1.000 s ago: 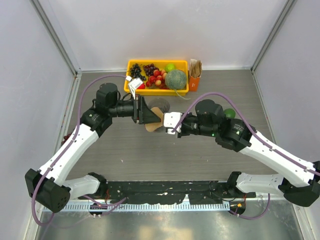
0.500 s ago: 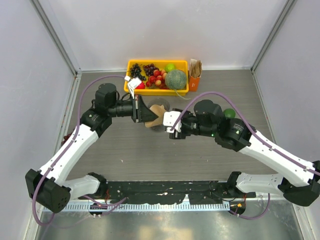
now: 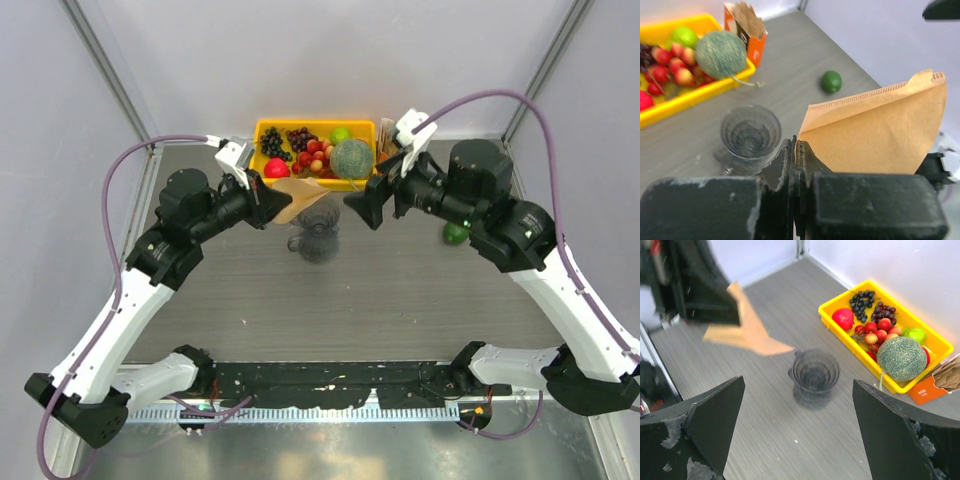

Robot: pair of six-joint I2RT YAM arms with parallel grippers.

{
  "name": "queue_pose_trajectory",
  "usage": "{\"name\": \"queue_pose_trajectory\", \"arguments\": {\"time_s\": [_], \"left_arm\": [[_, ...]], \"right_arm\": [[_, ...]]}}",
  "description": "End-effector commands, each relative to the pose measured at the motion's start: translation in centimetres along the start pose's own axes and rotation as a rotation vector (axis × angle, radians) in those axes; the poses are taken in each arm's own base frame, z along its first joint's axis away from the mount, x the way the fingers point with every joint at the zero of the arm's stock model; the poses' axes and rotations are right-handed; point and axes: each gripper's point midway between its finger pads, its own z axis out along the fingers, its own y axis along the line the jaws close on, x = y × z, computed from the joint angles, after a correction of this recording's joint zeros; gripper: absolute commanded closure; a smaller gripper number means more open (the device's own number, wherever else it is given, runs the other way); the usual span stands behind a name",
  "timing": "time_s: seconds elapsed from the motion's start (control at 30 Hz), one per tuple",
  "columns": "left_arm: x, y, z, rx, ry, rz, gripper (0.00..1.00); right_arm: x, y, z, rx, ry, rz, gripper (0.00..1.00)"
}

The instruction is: Place the coffee filter in the dripper

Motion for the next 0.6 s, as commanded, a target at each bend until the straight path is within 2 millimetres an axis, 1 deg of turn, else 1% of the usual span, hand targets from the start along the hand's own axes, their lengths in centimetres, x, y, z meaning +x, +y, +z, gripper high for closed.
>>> {"name": "queue_pose_trajectory", "arguments": {"time_s": [0.0, 0.03, 0.1, 0.17, 0.23, 0.27, 0.3, 0.33, 0.4, 0.43, 0.47, 0.5, 0.53, 0.57], "left_arm": [[-4.7, 0.5, -0.9, -0.155, -0.168, 0.23, 1.0], [-5.1, 0.5, -0.8, -0.169, -0.17, 0.262, 1.0], [-5.2, -0.3, -0.5, -0.171, -0.168, 0.303, 1.0], [-5.8, -0.2, -0.5, -0.202, -0.181, 0.312, 1.0], [-6.1, -0.1, -0.5, -0.22, -0.182, 0.319, 1.0], [-6.2, 0.1, -0.5, -0.234, -0.179, 0.319, 1.0], [-6.3, 0.3, -0.5, -0.246, -0.175, 0.32, 1.0], [-6.5, 0.3, -0.5, -0.255, -0.18, 0.319, 1.0], [-6.6, 0.3, -0.5, -0.262, -0.179, 0.322, 1.0], [-6.7, 0.1, -0.4, -0.257, -0.182, 0.325, 1.0], [-6.8, 0.0, -0.4, -0.255, -0.182, 0.338, 1.0], [-6.7, -0.2, -0.3, -0.253, -0.177, 0.342, 1.0], [-6.7, -0.3, -0.3, -0.248, -0.177, 0.345, 1.0], [-6.8, -0.4, -0.3, -0.245, -0.18, 0.352, 1.0]], "right_arm": [[-5.0, -0.3, 0.2, -0.014, -0.129, 0.202, 0.04], [-5.8, 0.1, 0.4, -0.04, -0.141, 0.196, 0.04], [-7.0, 0.5, 0.7, -0.074, -0.164, 0.196, 0.04], [-7.4, 1.1, 0.8, -0.109, -0.169, 0.182, 0.04], [-7.3, 1.6, 0.8, -0.124, -0.166, 0.152, 0.04], [-6.8, 2.2, 0.9, -0.138, -0.156, 0.129, 0.04], [-6.8, 2.2, 0.7, -0.126, -0.161, 0.108, 0.04], [-6.5, 2.9, 0.8, -0.137, -0.156, 0.058, 0.04], [-6.1, 3.5, 1.2, -0.1, -0.143, -0.044, 0.04], [-5.9, 3.0, 1.4, -0.038, -0.132, -0.096, 0.04], [-5.8, 2.8, 1.8, -0.021, -0.122, -0.11, 0.04], [-5.9, 1.9, 1.9, 0.042, -0.119, -0.13, 0.04], [-5.5, 1.1, 2.5, 0.092, -0.099, -0.134, 0.03], [-5.4, 0.8, 2.6, 0.112, -0.088, -0.145, 0.0]]}}
